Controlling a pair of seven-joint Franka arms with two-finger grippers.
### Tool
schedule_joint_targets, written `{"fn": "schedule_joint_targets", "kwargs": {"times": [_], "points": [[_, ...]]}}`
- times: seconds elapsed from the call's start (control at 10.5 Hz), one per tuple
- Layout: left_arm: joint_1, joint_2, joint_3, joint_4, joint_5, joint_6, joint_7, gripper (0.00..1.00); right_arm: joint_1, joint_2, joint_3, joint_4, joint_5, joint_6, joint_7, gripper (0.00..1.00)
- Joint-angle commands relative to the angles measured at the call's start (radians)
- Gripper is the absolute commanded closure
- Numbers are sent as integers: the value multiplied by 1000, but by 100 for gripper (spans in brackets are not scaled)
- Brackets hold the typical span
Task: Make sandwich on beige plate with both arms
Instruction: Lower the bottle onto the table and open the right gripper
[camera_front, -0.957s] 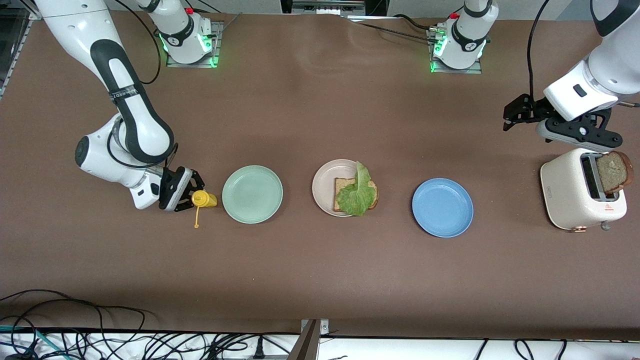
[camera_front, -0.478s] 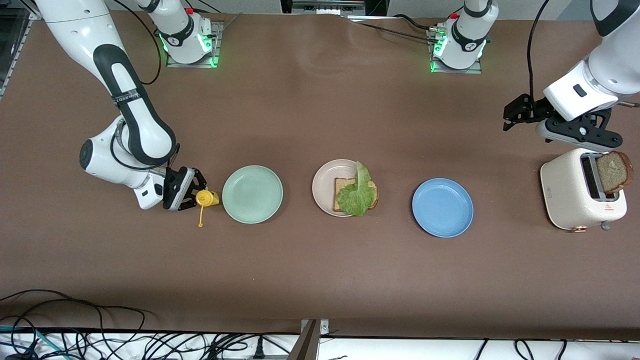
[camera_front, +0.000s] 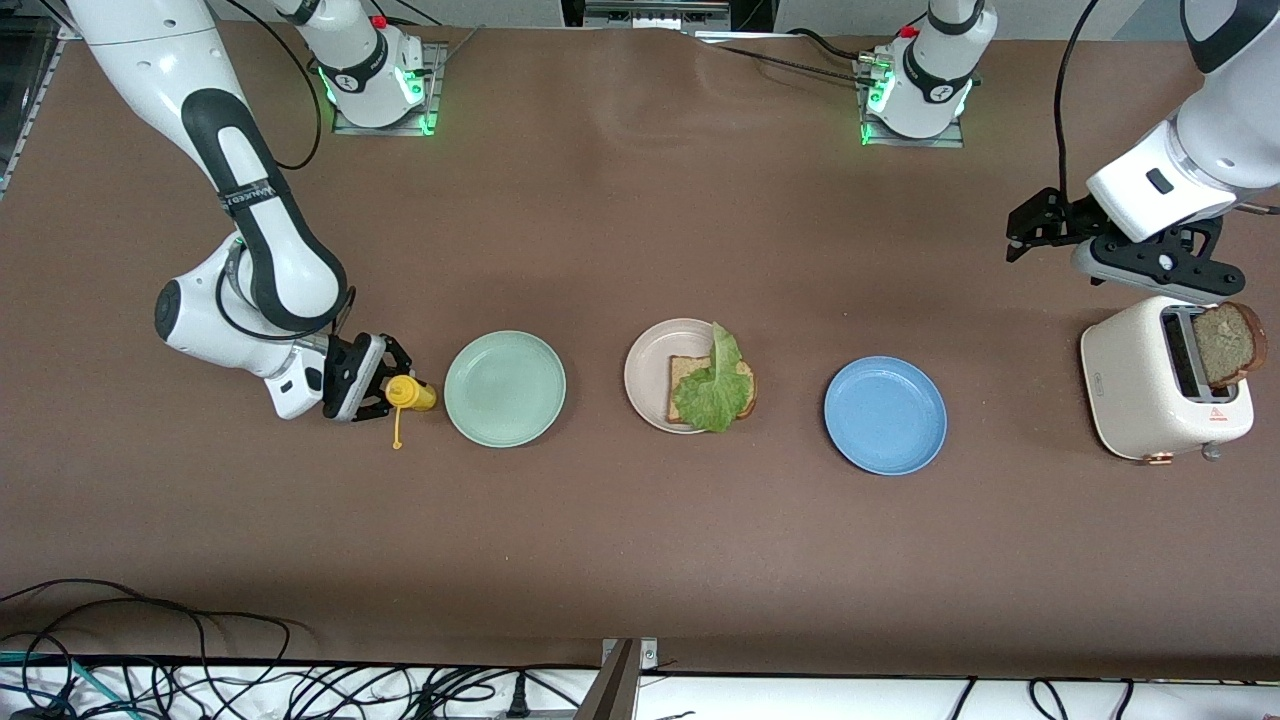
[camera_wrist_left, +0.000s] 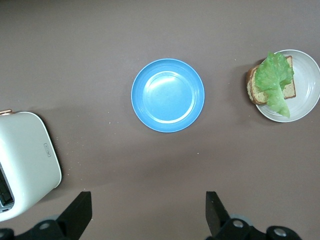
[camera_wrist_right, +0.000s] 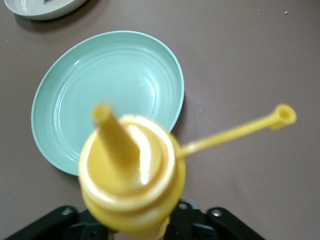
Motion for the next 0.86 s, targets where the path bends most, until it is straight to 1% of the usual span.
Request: {"fn": "schedule_joint_targets", "kwargs": {"times": [0.0,0.1,0.29,0.57,0.77], "points": [[-3,6,2,22,-6,-16,-10,0,-19,-16,-7,6,30,-71,-24,9],[-3,7,0,22,-7,-16,-10,0,-21,-18,-26,6,30,-103,-21,0],[-3,6,0,22,-6,-16,-10,0,-21,-27,-53,9,30,-149,-25,0],[-3,6,0,22,-7,-16,-10,0,-21,-44,-64,9,29,-165,-19,0],[0,4,2,20,-9,-19,-12,0,-21,-80,-82,9,15,-229,29,0]]}}
